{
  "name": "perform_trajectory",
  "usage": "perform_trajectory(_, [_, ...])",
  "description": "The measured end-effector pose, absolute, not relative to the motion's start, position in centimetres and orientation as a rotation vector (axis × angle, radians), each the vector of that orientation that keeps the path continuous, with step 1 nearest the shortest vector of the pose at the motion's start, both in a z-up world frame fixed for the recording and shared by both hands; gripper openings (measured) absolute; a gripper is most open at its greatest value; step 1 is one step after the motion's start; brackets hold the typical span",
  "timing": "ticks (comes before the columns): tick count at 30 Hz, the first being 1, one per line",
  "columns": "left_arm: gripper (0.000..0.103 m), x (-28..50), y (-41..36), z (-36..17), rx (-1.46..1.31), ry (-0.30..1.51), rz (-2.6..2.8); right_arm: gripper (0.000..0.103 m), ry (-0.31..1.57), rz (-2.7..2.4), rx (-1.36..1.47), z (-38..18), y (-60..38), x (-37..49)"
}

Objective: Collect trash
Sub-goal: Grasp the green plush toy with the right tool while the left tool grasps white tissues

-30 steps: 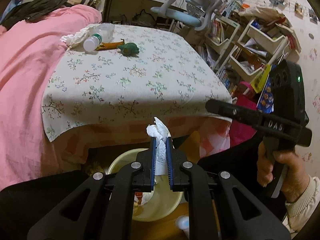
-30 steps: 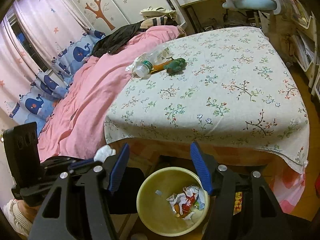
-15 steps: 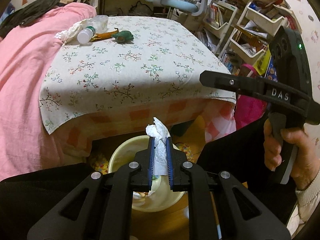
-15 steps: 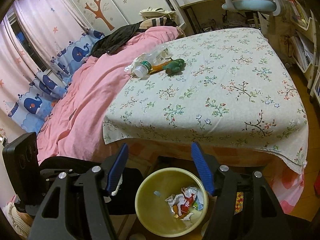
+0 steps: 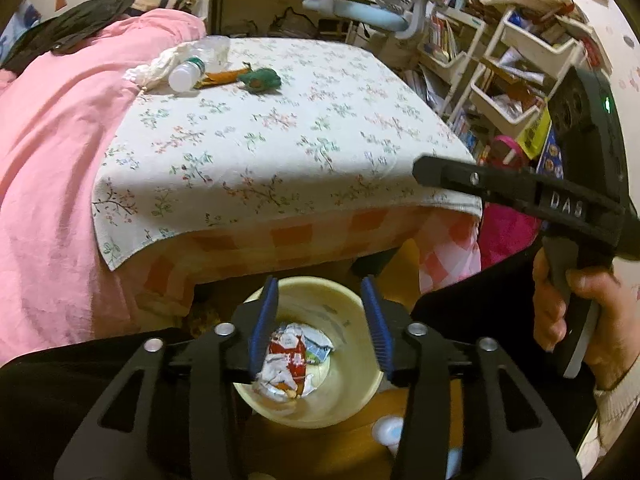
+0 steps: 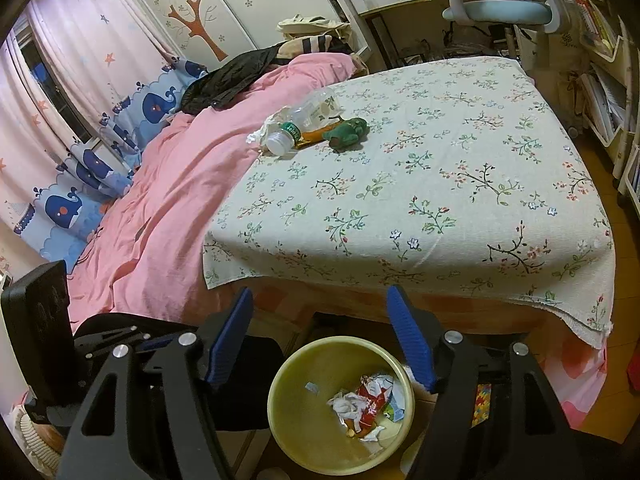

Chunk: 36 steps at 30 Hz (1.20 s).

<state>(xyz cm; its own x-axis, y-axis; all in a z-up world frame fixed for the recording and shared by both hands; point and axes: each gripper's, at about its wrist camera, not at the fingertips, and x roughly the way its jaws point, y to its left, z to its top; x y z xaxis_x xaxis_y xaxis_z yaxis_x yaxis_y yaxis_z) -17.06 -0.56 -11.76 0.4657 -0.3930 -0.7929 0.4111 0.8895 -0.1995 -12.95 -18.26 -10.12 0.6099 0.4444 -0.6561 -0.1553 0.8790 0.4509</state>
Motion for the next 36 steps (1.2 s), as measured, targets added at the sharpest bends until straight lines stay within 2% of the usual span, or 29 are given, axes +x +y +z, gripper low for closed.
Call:
perform_trajectory(3, [0.063, -16.7, 0.4, -10.7, -0.017, 0.912, -0.449, 0.068, 0.846, 0.348, 0.358, -10.1, -18.2, -12.9])
perform_trajectory(6, [0.069, -15.6, 1.7, -9.3, -0.059, 0.854, -0.392, 0.068, 0.844, 0.342, 0.335, -10.1, -17.8, -12.7])
perform_trajectory(14, [0.070, -10.3, 4.0, -6.1, -0.121, 0.769, -0.283, 0.068, 0.876, 0.332, 0.282, -9.5, -16.2, -9.0])
perform_trajectory(21, [0.070, -1.4, 5.7, -4.5, -0.164, 0.722, -0.167, 0.071, 0.867, 0.315, 0.184, -8.6, -14.5, -1.2])
perform_trajectory(29, [0.070, 10.3, 5.8, -6.7, -0.153, 0.760, -0.078, 0.071, 0.881, 0.282, 0.171, -10.8, -12.8, 6.7])
perform_trajectory(36, [0.070, 17.0, 4.5, -10.4, -0.076, 0.818, -0.036, 0.071, 0.900, 0.241, 0.166, -12.9, -12.6, 10.8])
